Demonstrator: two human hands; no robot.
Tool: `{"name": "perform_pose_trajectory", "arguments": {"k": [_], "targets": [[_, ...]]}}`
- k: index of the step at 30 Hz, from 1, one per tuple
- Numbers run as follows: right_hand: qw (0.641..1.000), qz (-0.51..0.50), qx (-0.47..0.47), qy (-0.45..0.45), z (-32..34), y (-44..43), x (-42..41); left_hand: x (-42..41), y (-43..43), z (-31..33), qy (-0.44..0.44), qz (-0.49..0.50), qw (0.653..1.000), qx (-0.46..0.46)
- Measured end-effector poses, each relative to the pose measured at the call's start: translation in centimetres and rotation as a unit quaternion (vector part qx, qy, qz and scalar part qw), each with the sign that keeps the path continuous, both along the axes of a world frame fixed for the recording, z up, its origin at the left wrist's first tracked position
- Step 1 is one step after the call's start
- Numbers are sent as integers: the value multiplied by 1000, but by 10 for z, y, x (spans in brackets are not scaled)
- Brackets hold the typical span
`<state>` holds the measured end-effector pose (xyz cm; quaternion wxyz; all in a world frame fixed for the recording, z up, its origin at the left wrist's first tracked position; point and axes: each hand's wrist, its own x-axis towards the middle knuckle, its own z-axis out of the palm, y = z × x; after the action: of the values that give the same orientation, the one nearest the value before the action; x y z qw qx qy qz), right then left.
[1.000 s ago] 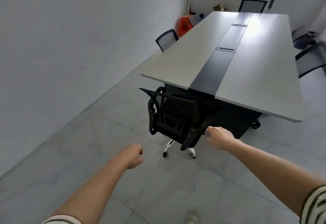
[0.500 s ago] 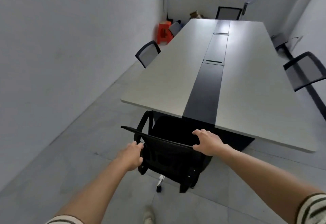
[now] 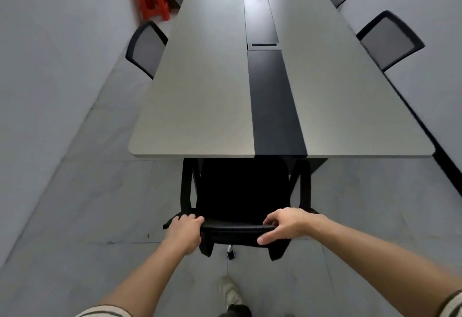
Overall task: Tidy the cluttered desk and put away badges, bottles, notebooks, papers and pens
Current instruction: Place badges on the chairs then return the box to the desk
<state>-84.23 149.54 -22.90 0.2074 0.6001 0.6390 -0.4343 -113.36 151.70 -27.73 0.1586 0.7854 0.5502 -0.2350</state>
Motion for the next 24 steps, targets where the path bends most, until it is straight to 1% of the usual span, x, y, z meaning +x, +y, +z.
{"name": "perform_pose_trajectory", "arguments": {"k": [3, 6, 12, 21, 24], "targets": [[991, 88, 34, -90, 2, -12, -8, 1, -10, -6, -21, -33, 999, 16], [984, 103, 77, -122, 1, -22, -11, 9, -17, -3, -32, -62, 997, 18], [977, 107, 117, -140, 4, -83, -4, 22, -67, 2, -38, -118, 992, 11], [968, 48, 204, -136, 2, -232, 4, 22, -206, 0, -74, -137, 988, 11], [968, 32, 202, -142, 2, -277, 5, 22, -253, 0, -78, -145, 986, -3]]}}
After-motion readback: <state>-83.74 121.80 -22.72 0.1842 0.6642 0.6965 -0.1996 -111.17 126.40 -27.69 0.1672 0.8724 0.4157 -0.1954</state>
